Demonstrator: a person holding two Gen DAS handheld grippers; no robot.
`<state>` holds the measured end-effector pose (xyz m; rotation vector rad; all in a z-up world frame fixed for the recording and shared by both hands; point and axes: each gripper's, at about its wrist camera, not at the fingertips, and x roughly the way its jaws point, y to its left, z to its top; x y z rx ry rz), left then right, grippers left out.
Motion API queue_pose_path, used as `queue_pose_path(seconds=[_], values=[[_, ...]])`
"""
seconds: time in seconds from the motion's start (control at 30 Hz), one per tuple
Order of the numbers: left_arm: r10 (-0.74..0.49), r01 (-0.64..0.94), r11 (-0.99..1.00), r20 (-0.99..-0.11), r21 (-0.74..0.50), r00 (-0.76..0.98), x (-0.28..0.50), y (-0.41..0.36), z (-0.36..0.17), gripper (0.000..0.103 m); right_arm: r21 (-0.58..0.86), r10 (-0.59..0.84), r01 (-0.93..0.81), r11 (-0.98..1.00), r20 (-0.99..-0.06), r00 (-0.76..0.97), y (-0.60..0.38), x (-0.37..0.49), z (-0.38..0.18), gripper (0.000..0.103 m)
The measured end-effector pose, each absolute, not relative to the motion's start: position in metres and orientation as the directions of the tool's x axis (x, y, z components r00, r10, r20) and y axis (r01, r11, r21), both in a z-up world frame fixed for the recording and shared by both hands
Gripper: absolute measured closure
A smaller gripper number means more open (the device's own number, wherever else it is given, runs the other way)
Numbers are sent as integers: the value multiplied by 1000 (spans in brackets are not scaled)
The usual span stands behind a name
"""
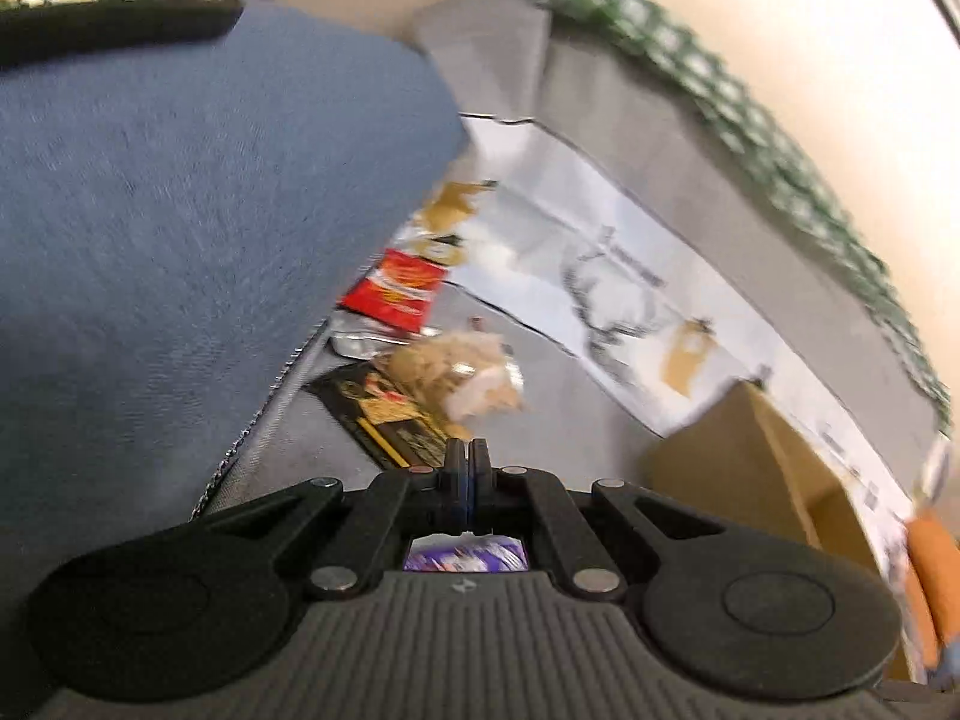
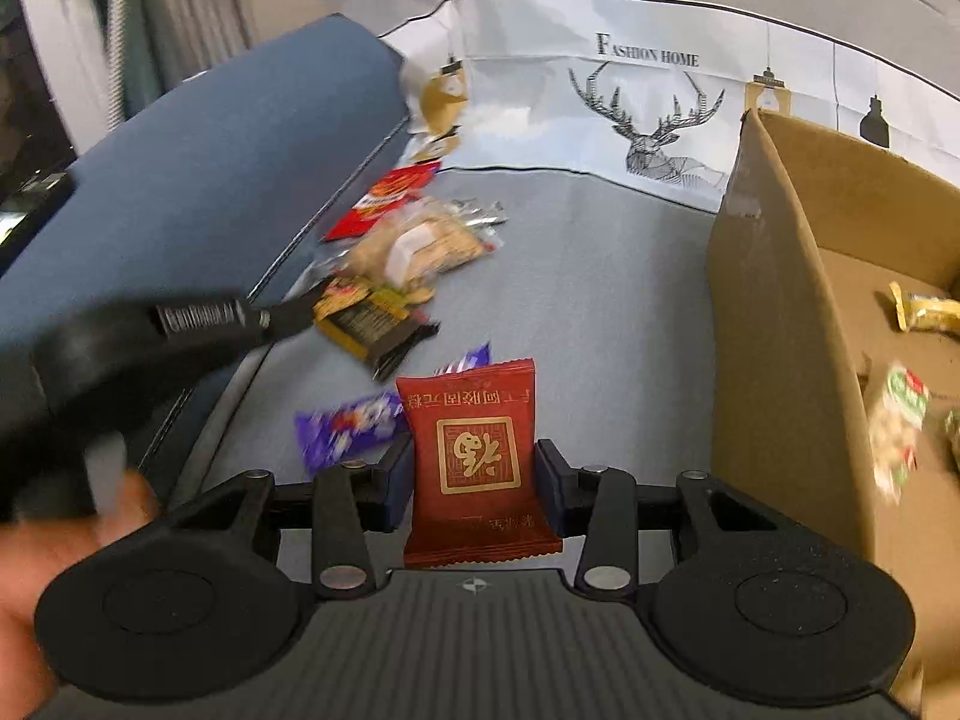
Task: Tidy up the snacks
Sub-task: 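Grasp the red square candy pack with right tool while left tool approaches purple bar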
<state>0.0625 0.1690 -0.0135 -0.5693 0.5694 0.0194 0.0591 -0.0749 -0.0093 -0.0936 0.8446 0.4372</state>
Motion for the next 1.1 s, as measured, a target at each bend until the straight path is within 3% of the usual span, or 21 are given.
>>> queue_pose_path(seconds=[0.17, 0.3, 0.63, 0.87, 1.0, 1.07, 1.1], values=[[-287, -38, 861, -547, -507, 786, 51, 168, -9, 103, 95, 382, -465, 880, -723, 576, -88, 25, -15, 59], [-304, -5, 876, -560, -483, 771, 44, 162, -8, 103, 86, 391, -475, 876, -705, 592, -97, 9, -25, 59], [-217, -100, 891, -609, -442, 763, 45, 164, -12, 103, 74, 390, -469, 880, -675, 626, -107, -1, -55, 59], [-127, -164, 919, -664, -358, 737, 55, 154, -17, 101, 74, 367, -456, 887, -714, 597, -111, 1, -72, 54], [-115, -169, 928, -690, -331, 715, 63, 150, -22, 89, 76, 375, -467, 881, -714, 590, -111, 3, -74, 51], [-108, -163, 938, -703, -307, 703, 67, 146, -24, 57, 84, 381, -469, 879, -717, 584, -110, 5, -75, 47], [-99, -158, 944, -709, -288, 698, 70, 142, -25, 51, 84, 381, -470, 879, -718, 583, -110, 6, -75, 46]])
